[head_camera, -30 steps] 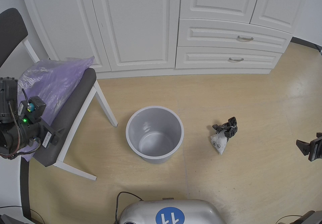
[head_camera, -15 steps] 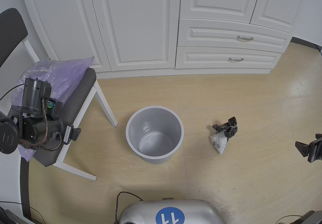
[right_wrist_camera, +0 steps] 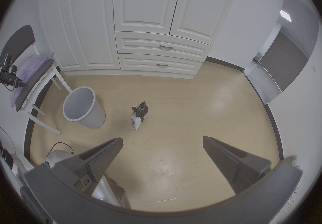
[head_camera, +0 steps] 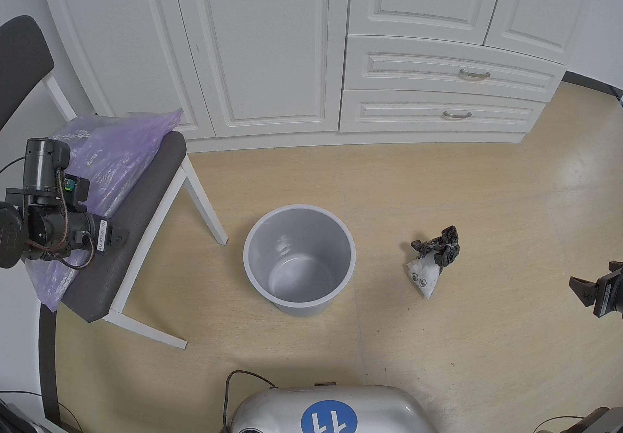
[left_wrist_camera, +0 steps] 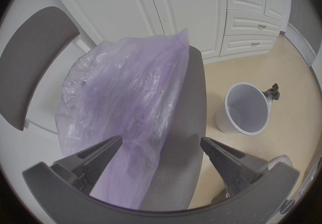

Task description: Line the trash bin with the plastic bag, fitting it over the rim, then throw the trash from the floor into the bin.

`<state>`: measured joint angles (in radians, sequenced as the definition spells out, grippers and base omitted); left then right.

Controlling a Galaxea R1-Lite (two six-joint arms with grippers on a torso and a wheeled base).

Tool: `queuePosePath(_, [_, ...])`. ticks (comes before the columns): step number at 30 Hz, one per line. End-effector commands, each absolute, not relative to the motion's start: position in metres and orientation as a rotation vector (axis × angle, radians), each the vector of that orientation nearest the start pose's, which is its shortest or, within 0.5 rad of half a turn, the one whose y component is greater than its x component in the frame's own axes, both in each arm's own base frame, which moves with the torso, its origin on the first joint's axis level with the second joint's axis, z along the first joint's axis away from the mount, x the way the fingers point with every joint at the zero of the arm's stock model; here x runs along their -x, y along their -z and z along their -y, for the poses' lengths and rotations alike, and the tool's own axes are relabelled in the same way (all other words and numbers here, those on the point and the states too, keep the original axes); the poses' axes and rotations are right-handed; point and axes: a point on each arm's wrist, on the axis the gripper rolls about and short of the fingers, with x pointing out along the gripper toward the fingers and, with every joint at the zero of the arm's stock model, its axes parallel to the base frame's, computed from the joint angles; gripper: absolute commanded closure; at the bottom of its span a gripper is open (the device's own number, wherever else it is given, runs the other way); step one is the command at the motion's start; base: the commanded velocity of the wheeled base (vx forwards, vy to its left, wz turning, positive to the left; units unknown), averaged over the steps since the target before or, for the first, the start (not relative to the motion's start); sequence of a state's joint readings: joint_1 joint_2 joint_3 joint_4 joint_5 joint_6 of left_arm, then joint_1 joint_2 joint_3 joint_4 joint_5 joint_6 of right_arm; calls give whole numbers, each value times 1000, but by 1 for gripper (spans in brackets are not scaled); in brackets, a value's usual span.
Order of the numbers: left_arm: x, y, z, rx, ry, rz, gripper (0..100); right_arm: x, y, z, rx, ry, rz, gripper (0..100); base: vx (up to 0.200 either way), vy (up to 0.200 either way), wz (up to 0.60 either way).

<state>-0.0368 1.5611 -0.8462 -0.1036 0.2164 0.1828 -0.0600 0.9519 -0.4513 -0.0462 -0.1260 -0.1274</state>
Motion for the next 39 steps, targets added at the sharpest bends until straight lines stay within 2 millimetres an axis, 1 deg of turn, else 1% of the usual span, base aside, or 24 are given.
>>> queuePosePath(1, [-264, -186, -10, -233, -158, -620, 0, -107, -181, 9, 147, 151, -469, 0, 0, 0, 0])
queuePosePath(4, [-267, -187, -20, -219, -187, -618, 0, -106, -182, 9, 150, 151, -466, 0, 0, 0, 0])
queuePosePath(9, [-269, -187, -26, -211, -195, -614, 0, -107, -182, 9, 150, 151, -466, 0, 0, 0, 0])
queuePosePath(21, [-270, -186, -26, -211, -198, -617, 0, -106, -181, 9, 150, 151, -466, 0, 0, 0, 0])
queuePosePath(22, [-270, -186, -26, -211, -198, -617, 100, -106, -181, 9, 150, 151, -466, 0, 0, 0, 0])
queuePosePath(28, [-274, -183, -27, -214, -210, -630, 100, -106, -181, 9, 152, 151, -465, 0, 0, 0, 0])
queuePosePath(34, [-268, -187, -27, -211, -211, -615, 100, -106, -182, 9, 152, 151, -463, 0, 0, 0, 0])
queuePosePath(36, [-257, -201, -25, -210, -207, -570, 100, -106, -181, 9, 153, 150, -465, 0, 0, 0, 0])
queuePosePath(39, [-247, -210, -21, -211, -193, -534, 100, -106, -182, 9, 154, 149, -462, 0, 0, 0, 0])
